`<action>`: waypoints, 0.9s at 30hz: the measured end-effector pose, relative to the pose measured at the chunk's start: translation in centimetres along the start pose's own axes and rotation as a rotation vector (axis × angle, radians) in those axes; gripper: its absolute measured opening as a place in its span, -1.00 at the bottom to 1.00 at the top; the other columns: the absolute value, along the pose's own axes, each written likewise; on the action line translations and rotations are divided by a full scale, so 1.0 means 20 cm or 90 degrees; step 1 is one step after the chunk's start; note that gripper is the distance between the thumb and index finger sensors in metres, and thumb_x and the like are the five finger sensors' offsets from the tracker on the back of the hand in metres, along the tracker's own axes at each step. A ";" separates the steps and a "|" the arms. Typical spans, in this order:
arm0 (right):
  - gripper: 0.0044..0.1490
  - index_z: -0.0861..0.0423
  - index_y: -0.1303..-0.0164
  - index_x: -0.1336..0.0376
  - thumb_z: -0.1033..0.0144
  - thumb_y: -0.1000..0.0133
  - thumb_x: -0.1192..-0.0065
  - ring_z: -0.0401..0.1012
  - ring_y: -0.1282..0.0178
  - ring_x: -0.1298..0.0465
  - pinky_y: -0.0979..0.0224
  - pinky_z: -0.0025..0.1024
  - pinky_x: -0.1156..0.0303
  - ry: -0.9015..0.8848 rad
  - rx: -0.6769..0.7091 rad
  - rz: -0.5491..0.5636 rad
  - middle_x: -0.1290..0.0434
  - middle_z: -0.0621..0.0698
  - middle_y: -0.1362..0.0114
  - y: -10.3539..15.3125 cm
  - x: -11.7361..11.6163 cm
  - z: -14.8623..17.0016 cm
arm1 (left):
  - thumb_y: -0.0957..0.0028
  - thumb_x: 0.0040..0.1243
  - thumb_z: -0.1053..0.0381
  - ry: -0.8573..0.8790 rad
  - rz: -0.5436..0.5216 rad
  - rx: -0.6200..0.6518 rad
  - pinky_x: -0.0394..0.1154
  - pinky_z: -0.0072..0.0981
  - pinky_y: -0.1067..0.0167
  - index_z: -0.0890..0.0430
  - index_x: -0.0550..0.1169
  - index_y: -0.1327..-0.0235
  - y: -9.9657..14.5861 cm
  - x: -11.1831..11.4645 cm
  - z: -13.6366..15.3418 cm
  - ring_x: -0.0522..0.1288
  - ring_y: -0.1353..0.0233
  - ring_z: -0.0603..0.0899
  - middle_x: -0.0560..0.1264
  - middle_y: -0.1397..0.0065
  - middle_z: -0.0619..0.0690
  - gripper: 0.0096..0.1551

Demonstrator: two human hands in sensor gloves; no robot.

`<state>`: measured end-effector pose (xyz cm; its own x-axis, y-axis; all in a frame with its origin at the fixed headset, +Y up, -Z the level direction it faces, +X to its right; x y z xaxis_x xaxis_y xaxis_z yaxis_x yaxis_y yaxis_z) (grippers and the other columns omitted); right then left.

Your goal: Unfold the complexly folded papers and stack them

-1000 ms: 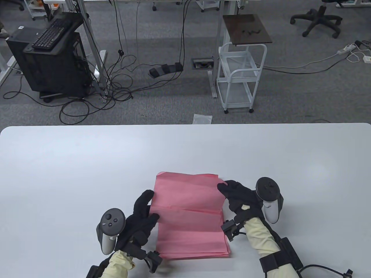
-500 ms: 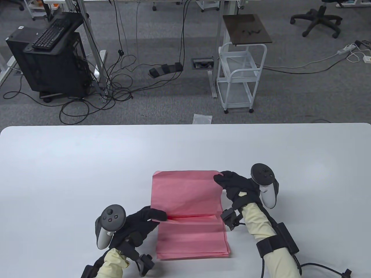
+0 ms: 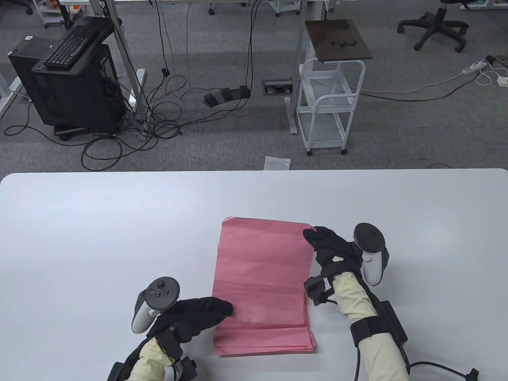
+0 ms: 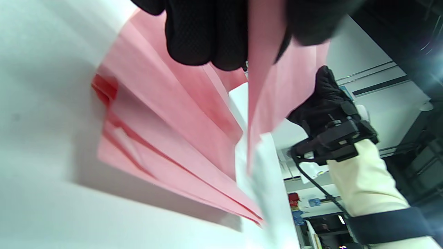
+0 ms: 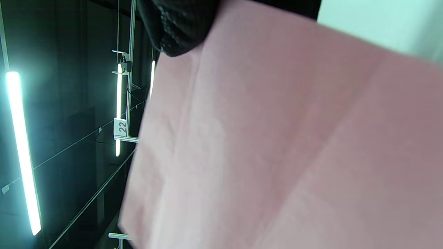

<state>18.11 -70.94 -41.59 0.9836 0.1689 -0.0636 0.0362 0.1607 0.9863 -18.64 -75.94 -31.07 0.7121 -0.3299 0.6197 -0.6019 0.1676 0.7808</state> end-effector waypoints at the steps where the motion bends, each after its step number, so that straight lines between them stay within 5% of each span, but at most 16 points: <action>1: -0.54 0.20 -0.04 -0.45 0.19 -0.10 -0.23 0.01 -0.24 -0.51 -0.60 0.22 0.05 0.001 0.001 0.001 -0.60 0.05 0.06 0.00 0.00 0.00 | -0.19 0.11 -0.22 0.004 -0.028 -0.004 0.12 0.14 -0.57 0.04 0.56 -0.30 0.00 0.00 0.00 0.47 -0.51 0.26 0.48 -0.52 0.10 -0.46; 4: -0.54 0.20 -0.04 -0.45 0.18 -0.10 -0.22 0.00 -0.24 -0.52 -0.60 0.21 0.05 0.010 0.002 0.003 -0.60 0.04 0.06 0.00 -0.01 -0.01 | -0.17 0.16 0.03 -0.072 -0.093 -0.027 0.17 0.05 -0.57 -0.06 0.55 -0.25 -0.01 -0.01 -0.01 0.56 -0.41 0.16 0.56 -0.40 0.00 -0.62; 9: -0.54 0.19 -0.04 -0.45 0.18 -0.10 -0.22 0.00 -0.24 -0.52 -0.60 0.22 0.05 0.006 0.005 0.004 -0.60 0.04 0.06 -0.01 -0.02 -0.01 | -0.15 0.15 0.11 -0.096 -0.090 -0.030 0.09 0.07 -0.59 -0.31 -0.11 -0.50 -0.01 0.01 -0.01 0.55 -0.38 0.12 0.53 -0.32 -0.12 -0.10; 13: -0.54 0.19 -0.04 -0.45 0.18 -0.10 -0.23 0.00 -0.25 -0.51 -0.60 0.22 0.05 0.011 0.005 0.005 -0.60 0.04 0.06 -0.01 -0.02 -0.01 | -0.13 0.19 0.10 -0.117 -0.092 -0.035 0.08 0.07 -0.59 -0.29 -0.26 -0.47 -0.01 0.01 -0.01 0.56 -0.38 0.11 0.53 -0.31 -0.15 0.04; 16: -0.54 0.19 -0.04 -0.45 0.18 -0.10 -0.23 0.00 -0.25 -0.51 -0.60 0.22 0.05 0.022 0.004 0.006 -0.60 0.04 0.06 -0.01 -0.01 -0.01 | -0.12 0.20 0.10 -0.118 -0.087 -0.035 0.09 0.07 -0.59 -0.28 -0.22 -0.49 -0.01 0.01 -0.01 0.57 -0.38 0.11 0.55 -0.31 -0.16 0.03; 19: -0.54 0.19 -0.04 -0.45 0.18 -0.10 -0.23 0.00 -0.24 -0.51 -0.60 0.22 0.05 0.028 -0.001 0.007 -0.60 0.04 0.06 -0.01 -0.01 0.00 | -0.17 0.14 0.06 -0.136 -0.115 -0.025 0.09 0.12 -0.58 -0.21 0.40 -0.43 0.00 0.01 -0.03 0.57 -0.41 0.14 0.58 -0.34 -0.09 -0.48; 20: -0.54 0.19 -0.05 -0.45 0.18 -0.10 -0.23 0.00 -0.24 -0.51 -0.60 0.22 0.05 0.031 -0.004 0.008 -0.60 0.04 0.06 -0.01 -0.01 0.00 | -0.19 0.11 0.02 -0.143 -0.128 -0.020 0.05 0.17 -0.57 -0.17 0.50 -0.35 0.00 0.02 -0.04 0.45 -0.52 0.22 0.49 -0.49 -0.02 -0.55; 21: -0.54 0.19 -0.05 -0.45 0.18 -0.10 -0.22 0.00 -0.24 -0.51 -0.60 0.22 0.05 0.035 -0.008 0.009 -0.60 0.04 0.06 -0.01 -0.01 0.01 | -0.20 0.10 -0.03 -0.153 -0.130 -0.010 -0.07 0.26 -0.56 -0.16 0.52 -0.35 0.00 0.03 -0.05 0.14 -0.67 0.38 0.16 -0.72 0.12 -0.56; 22: -0.54 0.19 -0.05 -0.45 0.18 -0.10 -0.22 0.00 -0.24 -0.52 -0.60 0.22 0.05 0.039 -0.011 0.011 -0.60 0.04 0.06 -0.02 -0.02 0.02 | -0.21 0.08 -0.06 -0.168 -0.128 -0.005 -0.27 0.33 -0.51 -0.17 0.49 -0.38 0.00 0.04 -0.06 -0.22 -0.67 0.45 -0.21 -0.75 0.17 -0.55; 23: -0.54 0.19 -0.05 -0.45 0.18 -0.10 -0.22 0.00 -0.24 -0.51 -0.60 0.22 0.05 0.043 -0.014 0.012 -0.60 0.04 0.06 -0.02 -0.02 0.02 | -0.22 0.05 -0.06 -0.182 -0.130 0.000 -0.37 0.28 -0.50 -0.19 0.46 -0.41 0.00 0.04 -0.07 -0.42 -0.63 0.38 -0.43 -0.70 0.02 -0.54; 24: -0.54 0.19 -0.05 -0.45 0.18 -0.10 -0.22 0.00 -0.24 -0.51 -0.60 0.22 0.05 0.049 -0.018 0.013 -0.60 0.04 0.06 -0.03 -0.03 0.03 | -0.23 0.04 -0.08 -0.206 -0.115 0.023 -0.45 0.24 -0.48 -0.19 0.44 -0.43 0.00 0.05 -0.08 -0.55 -0.60 0.28 -0.53 -0.63 -0.20 -0.53; 27: -0.54 0.19 -0.05 -0.45 0.19 -0.10 -0.22 0.00 -0.24 -0.51 -0.60 0.22 0.05 0.067 -0.033 0.013 -0.60 0.04 0.06 -0.04 -0.05 0.06 | -0.23 0.02 -0.13 -0.262 -0.038 0.041 -0.53 0.24 -0.44 -0.19 0.43 -0.45 -0.01 0.07 -0.09 -0.60 -0.59 0.24 -0.51 -0.65 -0.21 -0.51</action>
<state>17.36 -72.48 -42.18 0.9598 0.2739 -0.0614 0.0038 0.2061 0.9785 -16.82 -74.71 -30.28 0.5504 -0.6827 0.4806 -0.5950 0.0831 0.7994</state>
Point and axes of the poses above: the tracker on the back of each hand, its own z axis roughly to the little-finger side, its own y axis roughly from the fingertips to the wrist, x = y × z, the point moved 2 cm from there along -y, roughly from the wrist to the fingertips
